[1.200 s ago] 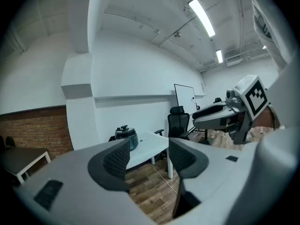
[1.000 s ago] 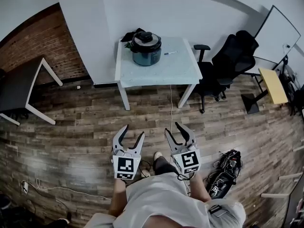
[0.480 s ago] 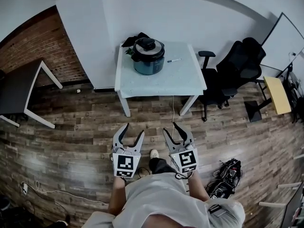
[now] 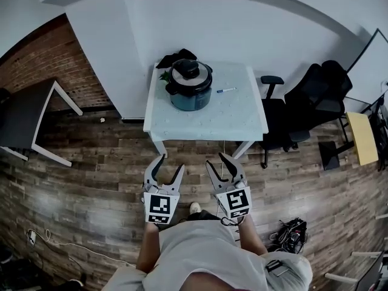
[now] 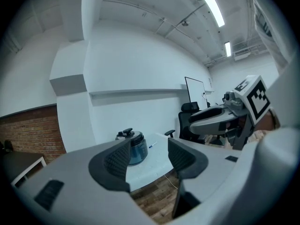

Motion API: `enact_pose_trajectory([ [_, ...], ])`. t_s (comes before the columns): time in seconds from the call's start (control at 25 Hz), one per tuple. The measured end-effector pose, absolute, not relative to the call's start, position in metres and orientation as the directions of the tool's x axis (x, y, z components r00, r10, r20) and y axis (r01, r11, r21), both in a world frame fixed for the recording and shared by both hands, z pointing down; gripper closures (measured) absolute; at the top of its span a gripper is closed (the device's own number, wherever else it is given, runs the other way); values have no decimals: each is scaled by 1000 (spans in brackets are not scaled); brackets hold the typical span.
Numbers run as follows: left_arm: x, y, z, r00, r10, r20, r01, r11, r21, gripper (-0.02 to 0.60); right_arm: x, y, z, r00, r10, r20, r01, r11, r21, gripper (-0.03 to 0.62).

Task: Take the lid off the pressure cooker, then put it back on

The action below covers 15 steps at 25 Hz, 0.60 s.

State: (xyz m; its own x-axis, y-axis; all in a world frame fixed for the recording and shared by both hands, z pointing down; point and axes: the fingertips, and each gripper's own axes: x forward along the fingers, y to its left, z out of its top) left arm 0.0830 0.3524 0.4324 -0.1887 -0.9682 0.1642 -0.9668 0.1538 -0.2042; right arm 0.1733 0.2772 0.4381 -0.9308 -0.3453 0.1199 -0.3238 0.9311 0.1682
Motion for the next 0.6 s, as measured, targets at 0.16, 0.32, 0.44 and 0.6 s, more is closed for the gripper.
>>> enact_pose_trajectory([
  [0.16, 72, 322, 429, -207, -964, 166, -961, 168, -218, 336, 157, 245, 438, -939, -322, 117, -301, 939, 166, 419],
  [0.32, 60, 302, 432, -214, -961, 177, -961, 175, -215, 336, 143, 225, 440, -945, -306, 116, -287, 945, 155, 421],
  [0.44, 55, 286, 433, -210, -961, 178, -962, 170, -213, 336, 136, 209, 440, -944, -309, 120, -291, 945, 150, 422],
  [0.6, 44, 267, 434, -207, -963, 176, -963, 168, -210, 336, 126, 191, 443, -940, -316, 128, -297, 943, 147, 424],
])
